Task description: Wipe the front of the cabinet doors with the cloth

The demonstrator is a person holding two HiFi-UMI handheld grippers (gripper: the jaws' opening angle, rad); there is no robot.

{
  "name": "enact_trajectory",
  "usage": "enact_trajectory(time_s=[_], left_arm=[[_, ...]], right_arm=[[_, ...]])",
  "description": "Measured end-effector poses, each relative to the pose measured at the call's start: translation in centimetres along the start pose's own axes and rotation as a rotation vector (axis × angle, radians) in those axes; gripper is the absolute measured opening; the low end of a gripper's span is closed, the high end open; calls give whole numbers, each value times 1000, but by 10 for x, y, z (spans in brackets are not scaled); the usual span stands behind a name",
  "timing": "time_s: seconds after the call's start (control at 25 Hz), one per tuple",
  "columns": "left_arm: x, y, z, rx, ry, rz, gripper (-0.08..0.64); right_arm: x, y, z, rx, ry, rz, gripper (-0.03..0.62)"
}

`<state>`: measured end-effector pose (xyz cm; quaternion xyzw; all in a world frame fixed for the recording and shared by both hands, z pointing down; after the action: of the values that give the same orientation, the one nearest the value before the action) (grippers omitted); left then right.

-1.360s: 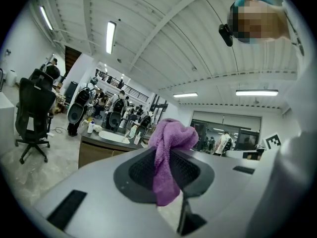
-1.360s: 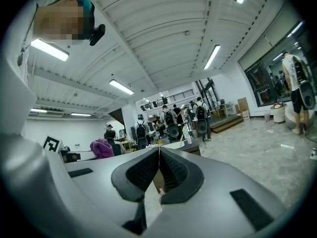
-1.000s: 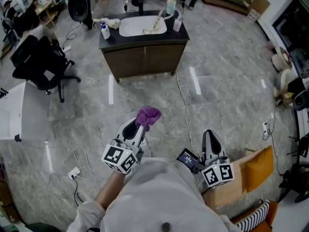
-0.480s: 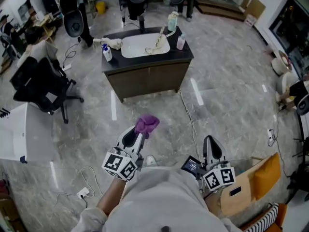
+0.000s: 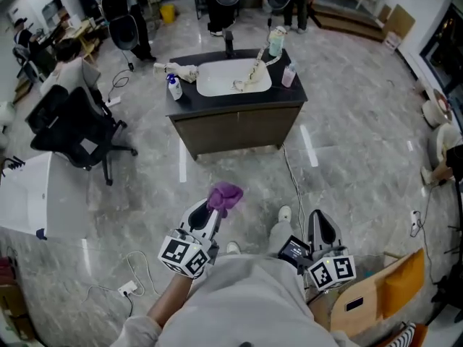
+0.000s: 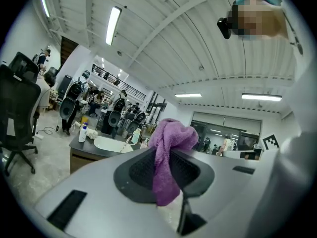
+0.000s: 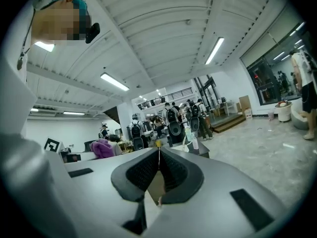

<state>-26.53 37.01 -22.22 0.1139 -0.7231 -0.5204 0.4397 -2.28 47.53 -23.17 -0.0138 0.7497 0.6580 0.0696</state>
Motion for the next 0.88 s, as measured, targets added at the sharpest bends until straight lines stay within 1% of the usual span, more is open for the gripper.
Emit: enact_trajectory(time_s=[0.16, 0.32, 0.4, 0.52, 0.68, 0.76, 0.88], left_arm=[[18, -8, -22, -37, -77, 11, 71], [25, -10, -63, -62, -135, 19, 71], [21, -11, -92, -76, -151, 16, 71], [13, -14, -142, -96, -174, 15, 71], [-5, -18, -198, -143, -216, 35, 71], [-12, -18, -223, -157, -244, 38, 71], [-21, -16, -255, -163, -277, 28, 71]], right_arm=[[-20, -3, -43, -12, -55, -5, 28], [-51, -13, -89, -14, -125, 22, 28], [-75, -16, -111, 6, -157, 46, 28], [-121, -19, -143, 24, -198, 47, 28], [-172, -36, -183, 45, -287, 78, 28], [-197, -47, -202, 45, -322, 96, 28], [-230, -62, -225, 16, -393, 108, 28]])
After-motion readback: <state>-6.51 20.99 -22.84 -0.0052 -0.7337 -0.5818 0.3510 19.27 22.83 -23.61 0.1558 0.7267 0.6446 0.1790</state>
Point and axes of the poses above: the fingertips, and each gripper's own axes: z backward along the fingers, x to its left, y out of its underside, the point moved 1 cm from there along z, backward along the fingers, and after that the axes turned 10 degrees about z, right-handed, at the moved point
